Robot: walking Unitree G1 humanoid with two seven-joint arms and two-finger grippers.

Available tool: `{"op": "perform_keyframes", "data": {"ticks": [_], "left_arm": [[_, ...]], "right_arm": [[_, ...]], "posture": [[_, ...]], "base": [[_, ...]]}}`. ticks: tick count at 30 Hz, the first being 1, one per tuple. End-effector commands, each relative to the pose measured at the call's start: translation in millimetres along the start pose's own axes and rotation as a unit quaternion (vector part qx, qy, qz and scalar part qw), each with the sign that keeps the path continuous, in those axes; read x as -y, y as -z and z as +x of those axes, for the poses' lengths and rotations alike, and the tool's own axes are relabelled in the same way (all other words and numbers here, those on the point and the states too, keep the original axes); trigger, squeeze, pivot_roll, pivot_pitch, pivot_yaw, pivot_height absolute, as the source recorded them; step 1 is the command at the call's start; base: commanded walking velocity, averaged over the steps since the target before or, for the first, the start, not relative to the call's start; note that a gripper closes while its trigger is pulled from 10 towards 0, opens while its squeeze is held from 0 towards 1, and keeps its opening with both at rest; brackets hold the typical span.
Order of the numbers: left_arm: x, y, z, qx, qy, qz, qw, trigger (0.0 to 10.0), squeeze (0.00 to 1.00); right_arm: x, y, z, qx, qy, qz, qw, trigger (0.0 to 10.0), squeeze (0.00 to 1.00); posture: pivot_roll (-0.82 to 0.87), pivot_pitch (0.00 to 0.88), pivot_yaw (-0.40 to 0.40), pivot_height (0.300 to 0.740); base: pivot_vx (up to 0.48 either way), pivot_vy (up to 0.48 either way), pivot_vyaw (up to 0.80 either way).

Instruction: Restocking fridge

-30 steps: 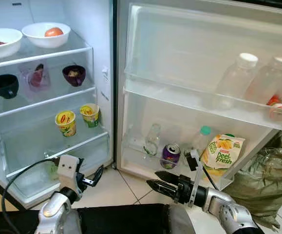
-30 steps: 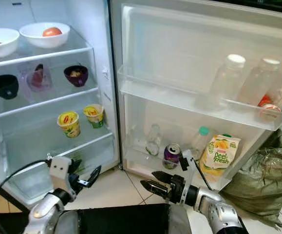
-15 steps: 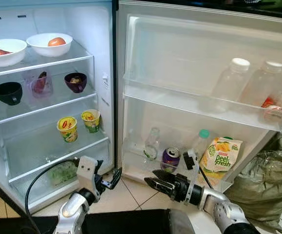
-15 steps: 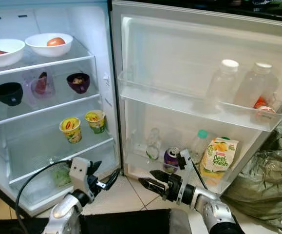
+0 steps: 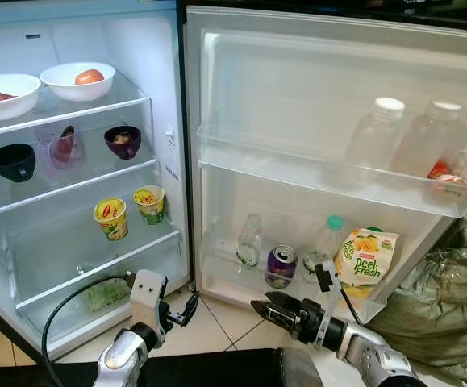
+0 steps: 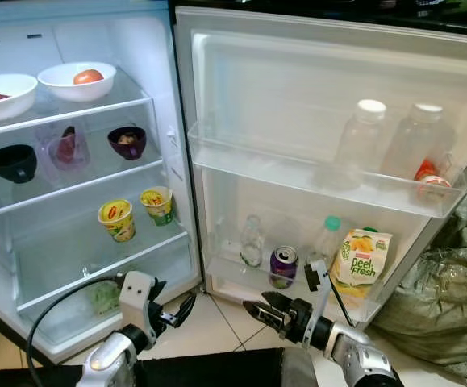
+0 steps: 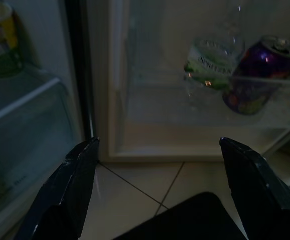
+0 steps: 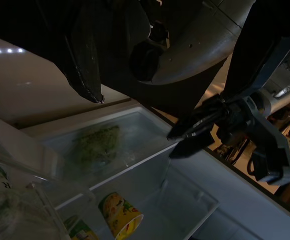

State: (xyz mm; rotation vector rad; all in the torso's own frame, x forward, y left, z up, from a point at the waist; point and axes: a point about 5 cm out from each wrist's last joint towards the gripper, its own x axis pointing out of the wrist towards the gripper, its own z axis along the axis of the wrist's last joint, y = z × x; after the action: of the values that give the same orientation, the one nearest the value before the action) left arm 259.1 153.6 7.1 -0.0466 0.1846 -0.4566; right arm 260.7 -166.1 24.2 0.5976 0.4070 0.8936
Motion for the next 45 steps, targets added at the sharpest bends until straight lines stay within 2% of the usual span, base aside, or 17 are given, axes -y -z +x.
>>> {"op": "perform_keyframes", "data": {"ticks": [1,5,25,30,35,39,45], "left_arm": [[-8.4,0.7,-3.9,-0.008,-0.008,0.014,1.0,10.0,0.0],[-9.7,0.1,-3.8,-0.007,-0.01,0.017,1.0,10.0,0.0],[-10.2,7.7,-6.6,-0.025,-0.016,0.02,0.999,10.0,0.0],[-10.4,9.3,-7.1,-0.031,-0.017,0.019,0.999,10.0,0.0],[-10.7,17.2,-6.4,-0.073,-0.03,0.024,0.997,10.0,0.0],[-9.8,16.0,-5.2,-0.068,-0.028,0.03,0.997,10.0,0.0],[-10.3,15.6,-4.9,-0.066,-0.03,0.029,0.997,10.0,0.0]], "right_arm": [[1.4,0.8,-3.5,0.004,0.003,0.0,1.0,10.0,0.0],[6.4,4.2,-4.5,-0.008,0.033,-0.007,0.999,10.0,0.0],[15.5,14.3,-16.9,-0.009,0.055,0.011,0.998,10.0,0.0],[15.9,15.2,-17.4,-0.01,0.057,0.011,0.998,10.0,0.0],[16.2,17.8,-19.1,-0.012,0.058,0.016,0.998,10.0,0.0],[15.1,15.7,-18.7,0.002,0.045,0.023,0.999,10.0,0.0],[14.8,13.1,-18.9,0.006,0.034,0.017,0.999,10.0,0.0]], "posture": [[0.0,0.0,-0.047,0.568],[0.0,0.0,-0.047,0.568],[0.0,0.0,-0.048,0.568],[0.0,0.0,-0.048,0.568],[0.0,0.0,-0.048,0.568],[0.0,0.0,-0.047,0.572],[-0.01,0.0,-0.047,0.597]], "base": [[0.0,0.0,0.0],[0.0,0.0,0.0],[0.0,0.0,0.0],[0.0,0.0,0.0],[-0.146,0.0,0.0],[-0.421,0.0,0.0],[0.0,0.0,0.0]]}}
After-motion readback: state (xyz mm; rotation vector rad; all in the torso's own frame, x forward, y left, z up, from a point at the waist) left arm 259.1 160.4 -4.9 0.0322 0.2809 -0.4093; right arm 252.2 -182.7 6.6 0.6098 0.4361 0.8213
